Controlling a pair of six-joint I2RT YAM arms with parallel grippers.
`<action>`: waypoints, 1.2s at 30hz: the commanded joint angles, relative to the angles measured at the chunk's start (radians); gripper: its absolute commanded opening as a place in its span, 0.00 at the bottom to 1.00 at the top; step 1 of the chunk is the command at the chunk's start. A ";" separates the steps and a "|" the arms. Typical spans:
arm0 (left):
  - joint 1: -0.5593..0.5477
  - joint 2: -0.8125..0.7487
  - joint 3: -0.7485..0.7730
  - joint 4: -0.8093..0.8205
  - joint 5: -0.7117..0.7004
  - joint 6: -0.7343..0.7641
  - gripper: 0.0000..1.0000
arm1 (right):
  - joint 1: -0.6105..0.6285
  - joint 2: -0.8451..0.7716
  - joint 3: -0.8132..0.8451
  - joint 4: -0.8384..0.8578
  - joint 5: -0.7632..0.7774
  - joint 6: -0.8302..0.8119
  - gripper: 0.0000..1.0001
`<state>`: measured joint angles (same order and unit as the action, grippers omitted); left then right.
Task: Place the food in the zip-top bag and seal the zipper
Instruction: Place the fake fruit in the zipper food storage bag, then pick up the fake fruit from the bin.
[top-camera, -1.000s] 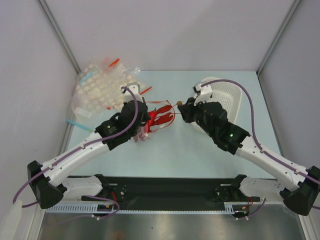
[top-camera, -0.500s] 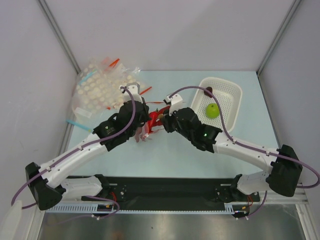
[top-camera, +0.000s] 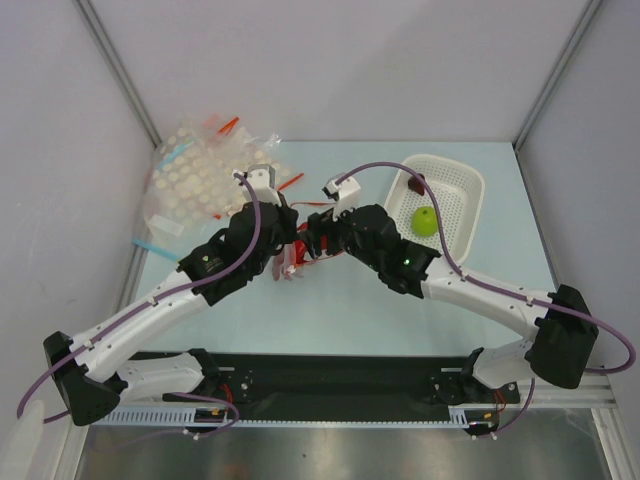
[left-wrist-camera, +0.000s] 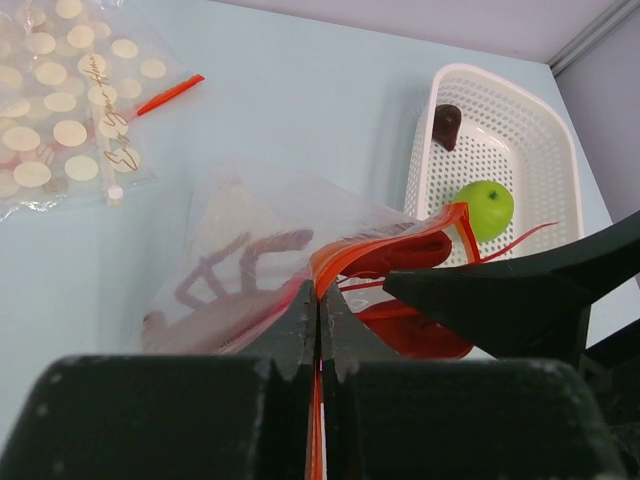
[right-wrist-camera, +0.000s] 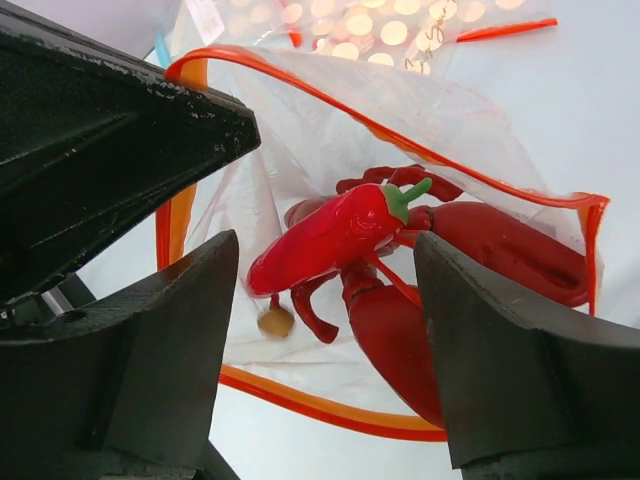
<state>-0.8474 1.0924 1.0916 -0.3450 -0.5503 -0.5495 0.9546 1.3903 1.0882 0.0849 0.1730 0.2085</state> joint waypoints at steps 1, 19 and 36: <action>0.007 -0.017 0.005 0.041 -0.029 -0.016 0.02 | -0.016 -0.063 0.019 0.009 0.013 0.005 0.75; 0.007 0.001 0.005 0.038 -0.066 -0.013 0.00 | -0.707 -0.019 0.051 -0.163 -0.086 0.220 0.63; 0.007 0.007 0.001 0.054 -0.045 -0.007 0.00 | -0.817 0.579 0.533 -0.318 -0.056 0.146 0.79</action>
<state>-0.8474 1.1072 1.0916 -0.3531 -0.5945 -0.5518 0.1513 1.9175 1.5505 -0.1871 0.0891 0.3771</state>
